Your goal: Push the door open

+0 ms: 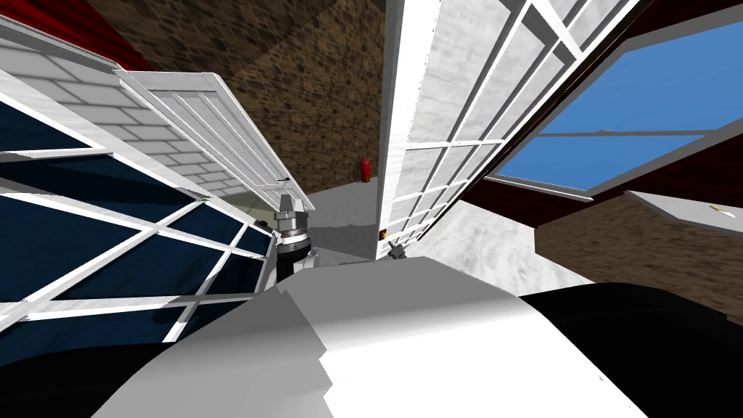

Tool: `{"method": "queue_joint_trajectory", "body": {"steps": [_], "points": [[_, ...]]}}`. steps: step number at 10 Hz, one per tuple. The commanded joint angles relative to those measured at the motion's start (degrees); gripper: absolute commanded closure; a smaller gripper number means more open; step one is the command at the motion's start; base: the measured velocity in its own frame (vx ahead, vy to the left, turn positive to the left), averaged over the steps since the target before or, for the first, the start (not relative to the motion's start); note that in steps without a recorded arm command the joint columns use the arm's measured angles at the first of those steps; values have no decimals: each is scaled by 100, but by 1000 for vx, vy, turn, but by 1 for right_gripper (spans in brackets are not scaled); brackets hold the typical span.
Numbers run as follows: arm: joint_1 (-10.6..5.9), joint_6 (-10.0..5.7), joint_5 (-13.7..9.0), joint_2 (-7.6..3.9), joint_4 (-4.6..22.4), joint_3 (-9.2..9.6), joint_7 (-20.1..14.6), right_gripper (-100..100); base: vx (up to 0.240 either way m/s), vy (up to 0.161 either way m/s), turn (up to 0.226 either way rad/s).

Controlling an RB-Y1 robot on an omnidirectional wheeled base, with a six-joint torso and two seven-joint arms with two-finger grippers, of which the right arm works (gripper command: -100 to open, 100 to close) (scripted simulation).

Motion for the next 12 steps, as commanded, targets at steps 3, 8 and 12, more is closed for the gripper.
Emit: {"method": "queue_joint_trajectory", "body": {"steps": [3,8,12], "points": [[1,0,0,-1,0,0,0,100,-8,-4,0],[218,121,-424,-42,46,-98,246,-100,-95,41,-73],[94,20,-383,-136,75,-135,269,-100,153,62,13]]}}
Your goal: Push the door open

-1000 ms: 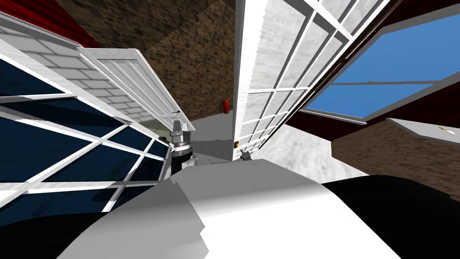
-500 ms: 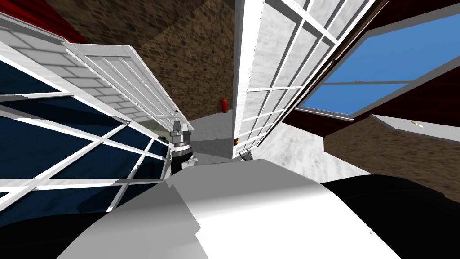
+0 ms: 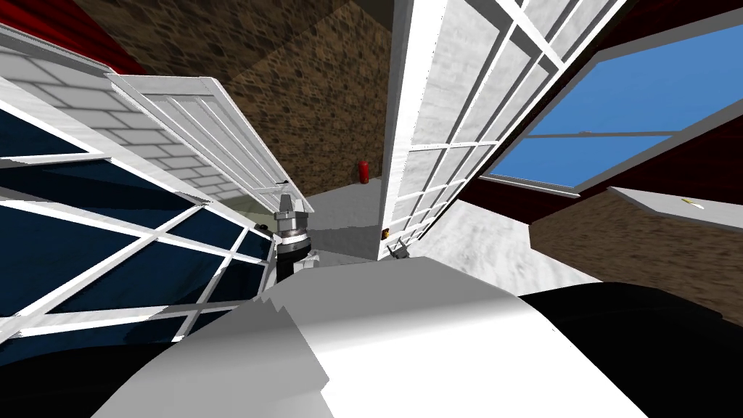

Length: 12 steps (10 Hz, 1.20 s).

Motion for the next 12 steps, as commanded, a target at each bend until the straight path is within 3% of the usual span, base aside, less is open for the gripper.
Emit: {"method": "queue_joint_trajectory", "body": {"steps": [1,3,4,5,10,11,12], "points": [[-45,-54,26,48,-6,-10,1,-100,230,69,12],[-111,-107,52,208,9,-27,6,-100,188,64,7],[-115,-68,36,156,54,-31,22,-100,84,31,1],[-115,-68,36,156,54,-31,22,100,-9,-3,-2],[-115,-68,36,156,54,-31,22,100,-19,-7,0],[6,-29,-163,11,27,-60,84,-100,-100,19,-70],[59,-12,-250,24,15,-72,110,-100,-160,40,-100]]}}
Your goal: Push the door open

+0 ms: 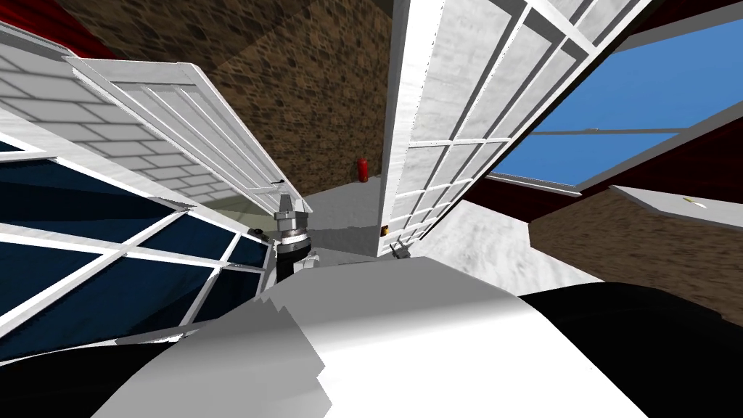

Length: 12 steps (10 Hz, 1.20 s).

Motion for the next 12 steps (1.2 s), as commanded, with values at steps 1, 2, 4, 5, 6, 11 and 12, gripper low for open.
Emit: {"method": "queue_joint_trajectory", "body": {"steps": [1,2,4,5,6,11,12], "points": [[111,22,-182,72,-40,-23,49,-100,-160,74,-70],[85,10,-107,37,-45,-11,23,-100,-70,39,-19],[26,-53,-91,-53,-43,-30,20,-100,111,52,15],[-9,-85,-77,-59,-40,-39,16,-100,176,50,12],[-45,-119,-62,-41,-38,-49,11,-100,205,33,13],[-113,-188,-30,94,-47,-65,-1,100,133,39,2],[-113,-188,-30,94,-47,-65,-1,100,-32,-14,3]]}}
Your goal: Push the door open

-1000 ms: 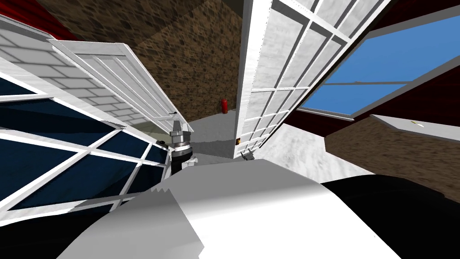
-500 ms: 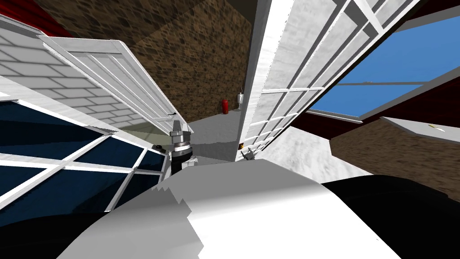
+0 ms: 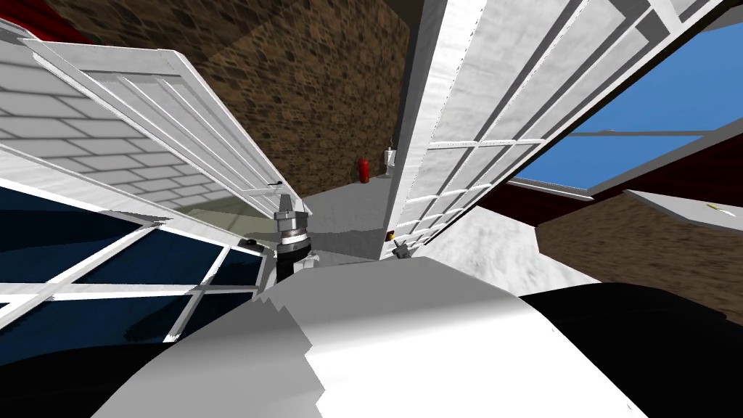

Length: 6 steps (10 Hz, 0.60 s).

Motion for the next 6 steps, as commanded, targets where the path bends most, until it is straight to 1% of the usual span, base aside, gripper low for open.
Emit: {"method": "queue_joint_trajectory", "body": {"steps": [1,4,5,6], "points": [[3,1,0,-2,1,-1,0,100,-29,-12,0],[3,1,0,-2,1,-1,0,100,-9,-4,0],[98,51,-158,-127,1,-17,62,-100,-81,38,-54],[149,78,-244,-130,1,-26,96,-100,-153,46,-81]]}}
